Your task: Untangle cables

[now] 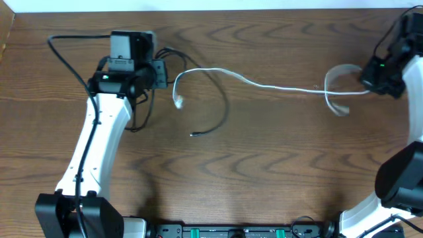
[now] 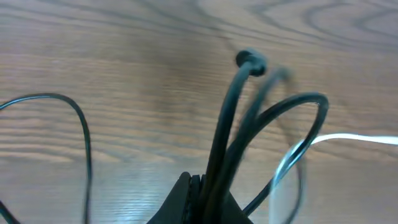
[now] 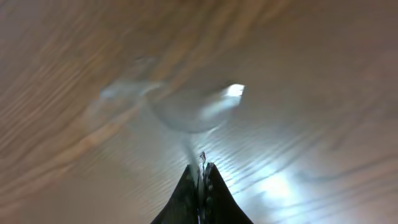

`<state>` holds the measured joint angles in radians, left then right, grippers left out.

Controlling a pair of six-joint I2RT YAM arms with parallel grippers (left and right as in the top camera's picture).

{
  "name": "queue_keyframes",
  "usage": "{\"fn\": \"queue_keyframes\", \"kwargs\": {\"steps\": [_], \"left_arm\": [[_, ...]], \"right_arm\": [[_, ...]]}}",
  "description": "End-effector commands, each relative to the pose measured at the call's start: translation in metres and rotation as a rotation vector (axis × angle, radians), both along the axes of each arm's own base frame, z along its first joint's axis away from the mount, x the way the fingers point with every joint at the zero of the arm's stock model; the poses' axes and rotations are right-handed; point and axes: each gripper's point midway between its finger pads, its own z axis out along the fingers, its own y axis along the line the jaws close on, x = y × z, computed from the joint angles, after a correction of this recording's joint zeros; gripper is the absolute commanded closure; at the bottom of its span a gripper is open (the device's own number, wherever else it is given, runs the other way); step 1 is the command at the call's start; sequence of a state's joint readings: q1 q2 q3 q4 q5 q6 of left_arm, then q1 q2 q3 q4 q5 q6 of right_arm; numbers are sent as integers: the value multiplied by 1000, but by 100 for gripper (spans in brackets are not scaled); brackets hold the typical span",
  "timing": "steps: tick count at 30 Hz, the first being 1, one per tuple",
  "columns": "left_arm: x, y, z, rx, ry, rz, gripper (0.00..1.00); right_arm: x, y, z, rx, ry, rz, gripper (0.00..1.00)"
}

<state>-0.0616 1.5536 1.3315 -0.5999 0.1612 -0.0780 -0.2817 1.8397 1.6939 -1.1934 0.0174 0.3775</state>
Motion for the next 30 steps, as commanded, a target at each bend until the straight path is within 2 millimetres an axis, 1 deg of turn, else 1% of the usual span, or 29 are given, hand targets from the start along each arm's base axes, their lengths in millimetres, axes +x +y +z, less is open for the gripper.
{"fn": "queue_keyframes", "kwargs": {"steps": [1,3,8,10,13,16,18,20,23,24,26,27,30], "left_arm": [[0,19,5,21,-9,45,93],[-1,23,4,22,-5,55,93],[-3,23,2,23,6,56,93],[-4,23,1,22,13,56,93],[-5,23,1,22,17,56,93],[-6,23,0,23,24,55,93],[-7,23,-1,22,28,55,93],[-8,22,-2,17,33,50,93],[-10,17,-2,-4,39,33,93],[-10,15,-2,-14,40,26,93],[-11,9,-1,-39,41,5,93],[-11,6,-1,-50,41,-3,93],[-12,-2,1,-90,42,-32,93]], "right_arm": [[-6,-16,-2,-7,16,-35,99],[-6,-15,-2,-1,15,-16,99],[-4,-15,-2,-3,7,-13,99],[-1,-16,5,-10,-15,-13,99],[7,-19,24,-32,-64,9,99],[17,-22,56,-70,-148,31,99],[22,-26,81,-102,-212,41,99],[25,-35,107,-146,-271,28,99],[27,-53,138,-197,-345,-13,99],[28,-60,146,-208,-368,-26,99],[28,-78,159,-236,-414,-65,99],[28,-86,161,-245,-426,-80,99],[19,-118,168,-294,-449,-154,99]]}}
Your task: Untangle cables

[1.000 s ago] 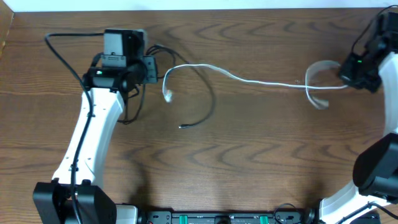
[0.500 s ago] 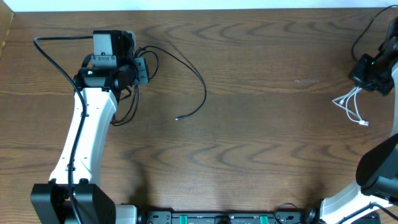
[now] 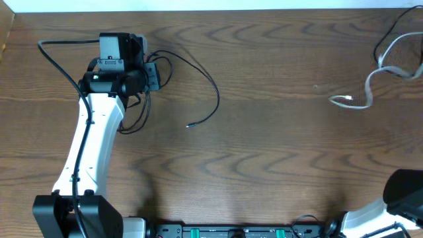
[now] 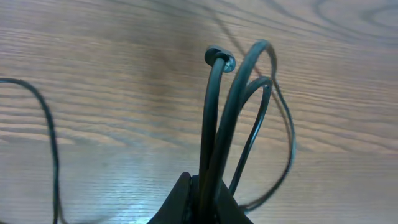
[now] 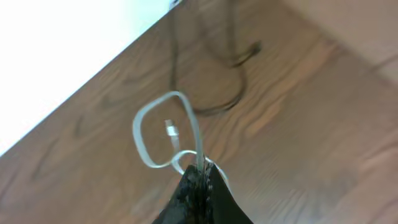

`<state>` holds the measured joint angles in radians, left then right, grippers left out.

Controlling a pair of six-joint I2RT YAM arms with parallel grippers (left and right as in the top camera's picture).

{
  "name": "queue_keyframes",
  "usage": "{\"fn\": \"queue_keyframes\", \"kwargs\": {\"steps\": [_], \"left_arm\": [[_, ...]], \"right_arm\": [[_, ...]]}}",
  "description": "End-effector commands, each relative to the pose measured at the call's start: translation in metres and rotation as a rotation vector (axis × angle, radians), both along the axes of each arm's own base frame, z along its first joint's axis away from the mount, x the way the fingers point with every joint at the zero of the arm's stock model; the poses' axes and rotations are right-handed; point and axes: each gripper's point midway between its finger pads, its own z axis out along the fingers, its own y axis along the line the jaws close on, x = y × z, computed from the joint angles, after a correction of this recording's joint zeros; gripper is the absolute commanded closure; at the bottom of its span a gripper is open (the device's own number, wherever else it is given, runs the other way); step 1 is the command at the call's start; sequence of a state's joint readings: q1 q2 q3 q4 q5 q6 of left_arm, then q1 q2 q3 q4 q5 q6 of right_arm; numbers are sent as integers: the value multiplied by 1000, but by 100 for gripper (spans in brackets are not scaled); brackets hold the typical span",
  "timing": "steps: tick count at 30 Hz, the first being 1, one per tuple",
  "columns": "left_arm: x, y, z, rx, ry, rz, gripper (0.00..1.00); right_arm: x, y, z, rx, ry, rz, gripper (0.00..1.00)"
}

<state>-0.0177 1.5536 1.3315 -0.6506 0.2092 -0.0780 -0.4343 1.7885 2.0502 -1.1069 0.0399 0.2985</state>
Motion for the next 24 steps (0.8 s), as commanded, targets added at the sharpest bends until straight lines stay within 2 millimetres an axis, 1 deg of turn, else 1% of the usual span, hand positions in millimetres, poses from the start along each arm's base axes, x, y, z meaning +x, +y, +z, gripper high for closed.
{"fn": "queue_keyframes", "kwargs": {"steps": [1,5,6,8,10,12,15,17,20,24], "left_arm": [[-3,-16,8,-74,-11,-60,93],[-3,-17,8,-77,-10,-62,93],[-3,-17,8,-82,-9,-56,93],[-4,-19,8,-83,-8,-58,93],[-4,-23,8,-83,-8,-68,93],[-5,-28,8,-83,-8,-81,93],[-5,-38,9,-82,-14,-105,93],[-5,-43,10,-83,-17,-117,93],[-6,-48,10,-83,-16,-129,93],[-7,-52,10,-83,-16,-141,93]], "right_arm": [[-25,-55,17,-78,-30,-137,99],[-43,-94,25,-113,-60,-222,99],[-54,-115,30,-132,-81,-270,99],[-61,-132,33,-144,-100,-307,99],[-63,-147,35,-160,-121,-313,99],[-57,-155,31,-167,-128,-282,99],[-45,-160,17,-152,-125,-245,99],[-36,-161,3,-132,-109,-218,99],[-26,-164,-24,-101,-67,-204,99],[-22,-168,-60,-48,0,-204,99]]}}
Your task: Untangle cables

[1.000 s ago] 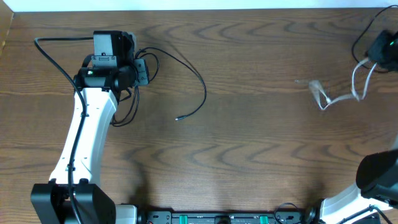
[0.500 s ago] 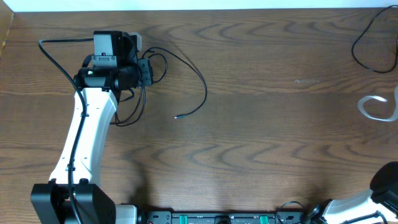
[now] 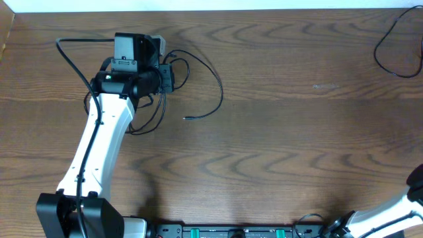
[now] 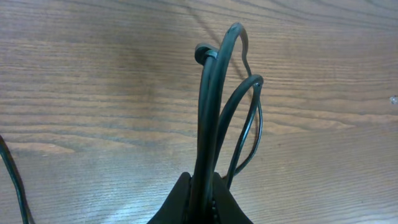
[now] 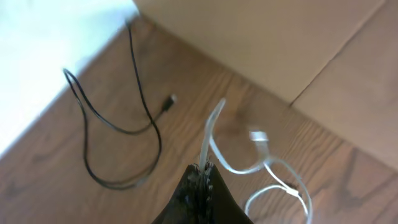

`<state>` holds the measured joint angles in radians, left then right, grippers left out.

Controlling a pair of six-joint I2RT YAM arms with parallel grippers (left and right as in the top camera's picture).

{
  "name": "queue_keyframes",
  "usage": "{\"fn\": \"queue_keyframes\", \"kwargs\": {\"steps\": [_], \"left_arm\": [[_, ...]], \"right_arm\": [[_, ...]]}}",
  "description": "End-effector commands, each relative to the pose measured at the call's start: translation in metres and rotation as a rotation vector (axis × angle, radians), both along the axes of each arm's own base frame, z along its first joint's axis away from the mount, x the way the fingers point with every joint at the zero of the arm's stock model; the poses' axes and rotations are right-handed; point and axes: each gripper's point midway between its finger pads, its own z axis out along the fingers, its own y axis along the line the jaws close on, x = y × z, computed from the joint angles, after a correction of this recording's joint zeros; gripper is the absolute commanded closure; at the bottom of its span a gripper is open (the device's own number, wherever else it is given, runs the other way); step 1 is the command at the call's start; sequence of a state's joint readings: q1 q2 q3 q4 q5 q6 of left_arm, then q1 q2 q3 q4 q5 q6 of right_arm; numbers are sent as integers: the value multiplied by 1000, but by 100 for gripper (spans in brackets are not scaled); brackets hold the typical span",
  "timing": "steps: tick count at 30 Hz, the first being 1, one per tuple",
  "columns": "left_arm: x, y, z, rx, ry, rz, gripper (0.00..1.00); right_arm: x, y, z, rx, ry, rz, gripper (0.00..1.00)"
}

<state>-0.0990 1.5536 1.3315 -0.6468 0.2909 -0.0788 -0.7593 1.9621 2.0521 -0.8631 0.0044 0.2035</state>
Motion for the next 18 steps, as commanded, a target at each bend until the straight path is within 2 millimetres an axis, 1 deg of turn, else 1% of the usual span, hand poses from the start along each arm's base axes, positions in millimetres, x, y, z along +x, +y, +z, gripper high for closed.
{"fn": "queue_keyframes", "kwargs": {"steps": [1,3,4,5,9,10,13,17,18], "left_arm": [[-1,-6,7,-17,-15,-14,92],[-1,-7,7,-17,-15,-17,93],[-1,-7,7,-17,-16,-17,93],[-1,-7,7,-17,-16,-17,93],[-1,-7,7,-17,-16,-17,93],[-1,-7,7,-17,-16,-17,93],[-1,-7,7,-17,-15,-17,93],[-1,-7,7,-17,-15,-17,93],[-1,-7,7,-17,-15,-17,93]], "right_arm": [[6,0,-25,40,45,26,99],[6,0,-33,55,60,27,96],[6,1,-34,58,64,28,90],[5,1,-35,61,66,28,82],[7,6,-32,75,50,48,41],[8,9,-30,82,44,57,35],[12,18,-26,102,23,88,22],[15,30,-20,132,-7,131,14],[16,33,-18,141,-14,142,13]]}}
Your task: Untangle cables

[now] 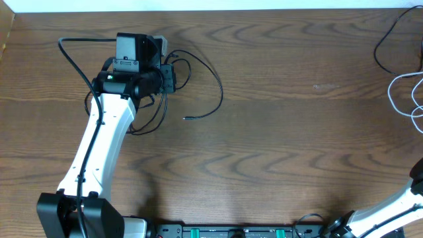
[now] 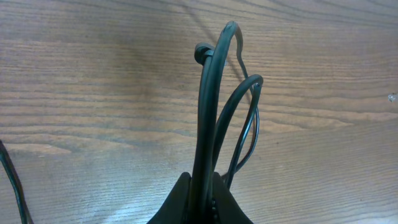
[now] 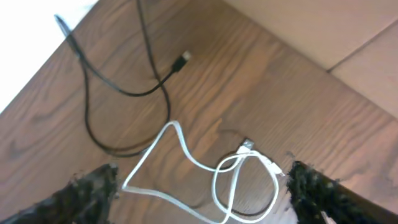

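My left gripper (image 2: 202, 190) is shut on a doubled black cable (image 2: 208, 118) and holds the bundle over the wood at the far left. In the overhead view that left gripper (image 1: 169, 77) has the black cable (image 1: 211, 99) looping out to a free tip near the table's middle. A white cable (image 3: 233, 177) lies in loose loops on the wood. My right gripper (image 3: 202, 190) is wide open above it, one finger on each side, touching nothing. From overhead the white cable (image 1: 404, 92) sits at the right edge.
A second thin black cable (image 3: 124, 81) with a small plug lies just beyond the white one; overhead it curls at the far right corner (image 1: 390, 46). A beige panel (image 3: 323, 31) borders the table there. The table's far edge (image 1: 211, 9) runs along the top.
My right gripper was shut on the white cable and is now wide open. The white cable now lies on the table at the right edge. The left gripper and black cable have not moved.
At first the white cable stretched from the black cable's loop across to my shut right gripper. Then it hung at the far right, free of the black cable. Later it was carried past the overhead view's right edge. Now it lies released there; the left gripper held the black bundle throughout.
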`<state>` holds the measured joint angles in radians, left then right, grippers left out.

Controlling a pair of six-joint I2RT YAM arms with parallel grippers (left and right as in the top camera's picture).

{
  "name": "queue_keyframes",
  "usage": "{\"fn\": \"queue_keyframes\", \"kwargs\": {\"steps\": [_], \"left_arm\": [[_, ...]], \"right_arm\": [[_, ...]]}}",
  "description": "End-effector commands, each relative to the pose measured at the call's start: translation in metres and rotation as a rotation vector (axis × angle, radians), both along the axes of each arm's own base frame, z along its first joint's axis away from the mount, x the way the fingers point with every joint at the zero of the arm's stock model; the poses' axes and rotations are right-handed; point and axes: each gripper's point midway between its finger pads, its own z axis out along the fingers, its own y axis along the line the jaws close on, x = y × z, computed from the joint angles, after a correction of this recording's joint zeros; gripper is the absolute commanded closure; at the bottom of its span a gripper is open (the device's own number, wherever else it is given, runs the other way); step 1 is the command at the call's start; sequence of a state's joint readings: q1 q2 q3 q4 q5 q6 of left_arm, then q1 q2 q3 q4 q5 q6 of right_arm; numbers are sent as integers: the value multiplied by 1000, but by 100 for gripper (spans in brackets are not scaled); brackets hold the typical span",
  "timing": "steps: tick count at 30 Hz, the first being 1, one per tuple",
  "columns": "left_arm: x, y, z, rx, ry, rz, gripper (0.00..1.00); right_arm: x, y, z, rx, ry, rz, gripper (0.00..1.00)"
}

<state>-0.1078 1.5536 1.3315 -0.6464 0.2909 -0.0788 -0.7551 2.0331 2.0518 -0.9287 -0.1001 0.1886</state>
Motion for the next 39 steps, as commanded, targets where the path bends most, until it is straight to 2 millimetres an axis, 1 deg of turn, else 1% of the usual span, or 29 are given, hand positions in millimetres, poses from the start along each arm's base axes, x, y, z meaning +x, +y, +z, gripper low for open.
{"fn": "queue_keyframes", "kwargs": {"steps": [1,3,4,6,7,11,18,21,24,30,37,38,39], "left_arm": [[-1,-4,7,-17,-15,-8,93],[-1,-4,7,-17,-15,-8,93],[-1,-4,7,-17,-15,-8,93],[-1,-5,7,-18,-14,-11,93],[-2,-8,7,-18,-15,-17,93],[-5,-21,8,-37,-13,-55,93],[-9,-70,26,-177,-60,-201,93],[-10,-85,31,-229,-54,-188,92],[-15,-105,36,-259,-58,-224,92],[-26,-147,47,-295,-97,-308,88],[-35,-200,77,-406,-180,-371,87],[-38,-208,82,-423,-190,-382,84],[-40,-213,84,-430,-199,-394,77]], "right_arm": [[6,21,30,15,-80,66,13],[8,30,33,42,-99,96,13],[15,46,37,74,-127,166,13],[25,67,42,111,-166,276,14],[32,88,44,153,-195,361,14],[42,121,42,205,-191,440,15],[62,191,35,242,-135,594,15],[67,215,34,252,-120,647,15],[70,240,31,269,-100,693,15],[76,276,30,280,-84,766,14],[77,321,28,285,-55,871,12],[77,324,27,281,-52,879,12],[78,327,27,279,-50,883,12]]}}
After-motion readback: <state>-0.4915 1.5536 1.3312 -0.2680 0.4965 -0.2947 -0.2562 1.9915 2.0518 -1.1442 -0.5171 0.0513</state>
